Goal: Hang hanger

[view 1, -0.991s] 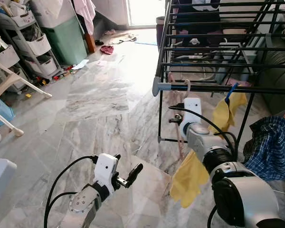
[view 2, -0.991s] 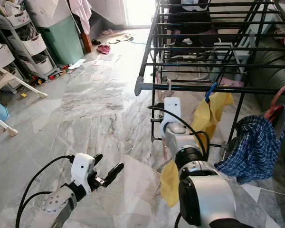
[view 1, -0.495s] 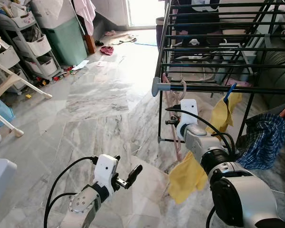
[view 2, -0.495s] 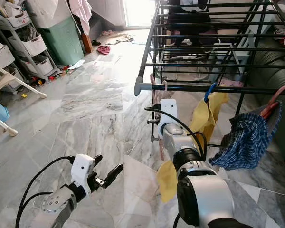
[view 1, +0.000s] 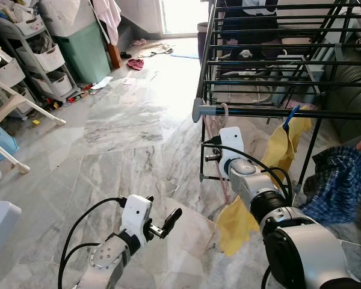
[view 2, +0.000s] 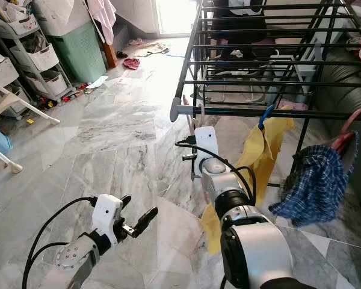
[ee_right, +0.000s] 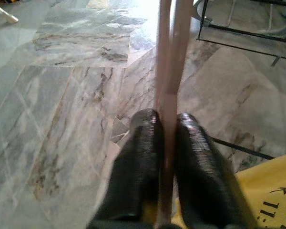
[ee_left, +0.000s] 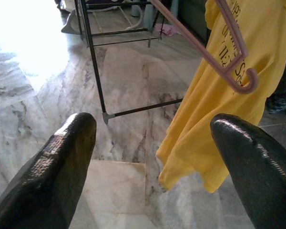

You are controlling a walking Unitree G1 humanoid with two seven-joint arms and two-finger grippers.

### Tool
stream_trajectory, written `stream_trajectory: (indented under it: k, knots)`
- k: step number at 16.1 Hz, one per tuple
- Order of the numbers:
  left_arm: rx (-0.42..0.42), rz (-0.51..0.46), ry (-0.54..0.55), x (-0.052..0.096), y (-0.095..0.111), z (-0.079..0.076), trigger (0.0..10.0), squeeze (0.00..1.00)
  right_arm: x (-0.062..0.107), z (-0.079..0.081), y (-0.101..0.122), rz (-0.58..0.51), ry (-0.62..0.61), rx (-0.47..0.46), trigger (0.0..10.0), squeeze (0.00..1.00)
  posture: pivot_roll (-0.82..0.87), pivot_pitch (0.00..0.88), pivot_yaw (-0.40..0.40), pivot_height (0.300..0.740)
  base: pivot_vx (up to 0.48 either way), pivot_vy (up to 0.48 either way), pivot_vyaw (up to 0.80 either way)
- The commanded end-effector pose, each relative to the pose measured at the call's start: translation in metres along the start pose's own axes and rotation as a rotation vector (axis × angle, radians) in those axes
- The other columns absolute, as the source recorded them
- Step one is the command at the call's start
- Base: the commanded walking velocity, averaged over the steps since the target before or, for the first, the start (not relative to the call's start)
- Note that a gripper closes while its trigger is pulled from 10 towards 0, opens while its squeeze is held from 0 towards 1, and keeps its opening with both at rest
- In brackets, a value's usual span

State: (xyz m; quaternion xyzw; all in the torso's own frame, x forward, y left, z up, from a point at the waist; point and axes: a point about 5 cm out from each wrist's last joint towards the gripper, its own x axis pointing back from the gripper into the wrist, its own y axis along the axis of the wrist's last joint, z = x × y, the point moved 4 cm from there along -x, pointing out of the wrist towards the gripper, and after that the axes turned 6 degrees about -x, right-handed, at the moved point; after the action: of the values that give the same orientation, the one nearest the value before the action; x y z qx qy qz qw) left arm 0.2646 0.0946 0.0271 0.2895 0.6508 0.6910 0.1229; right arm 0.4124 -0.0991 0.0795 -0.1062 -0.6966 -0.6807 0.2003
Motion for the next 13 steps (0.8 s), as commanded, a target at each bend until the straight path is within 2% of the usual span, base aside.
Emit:
stream_trajectory:
  k: [1, 4, 6, 9, 11, 13]
  knots:
    - [-0.002, 0.012, 0.006, 0.001, -0.003, 0.002, 10.0, 0.00, 0.001, 0.002, -0.020, 0.065, -0.006, 0.007, 10.0, 1.00, -0.11, 0.029, 0.082, 0.740, 0.000, 0.000, 0.00]
    - [-0.002, 0.009, 0.004, 0.001, -0.002, 0.003, 10.0, 0.00, 0.001, -0.005, -0.016, 0.030, -0.053, 0.008, 10.0, 1.00, -0.11, 0.025, 0.081, 0.740, 0.000, 0.000, 0.00]
    - [0.029, -0.041, -0.010, 0.001, 0.006, 0.002, 10.0, 0.00, 0.001, -0.010, -0.011, -0.010, -0.085, 0.015, 10.0, 1.00, -0.11, 0.021, 0.079, 0.740, 0.000, 0.000, 0.00]
    - [0.026, -0.037, -0.010, 0.000, 0.006, 0.004, 10.0, 0.00, 0.002, -0.016, -0.009, -0.040, -0.113, 0.017, 10.0, 1.00, -0.11, 0.017, 0.078, 0.740, 0.000, 0.000, 0.00]
    - [0.002, -0.015, 0.016, -0.001, 0.001, 0.008, 10.0, 0.00, 0.004, -0.021, -0.001, -0.097, -0.127, 0.028, 10.0, 1.00, -0.12, 0.010, 0.077, 0.740, 0.000, 0.000, 0.00]
    - [-0.029, 0.002, 0.077, -0.001, -0.005, 0.020, 10.0, 0.00, 0.007, -0.025, 0.010, -0.175, -0.132, 0.039, 10.0, 1.00, -0.12, 0.000, 0.075, 0.740, 0.000, 0.000, 0.00]
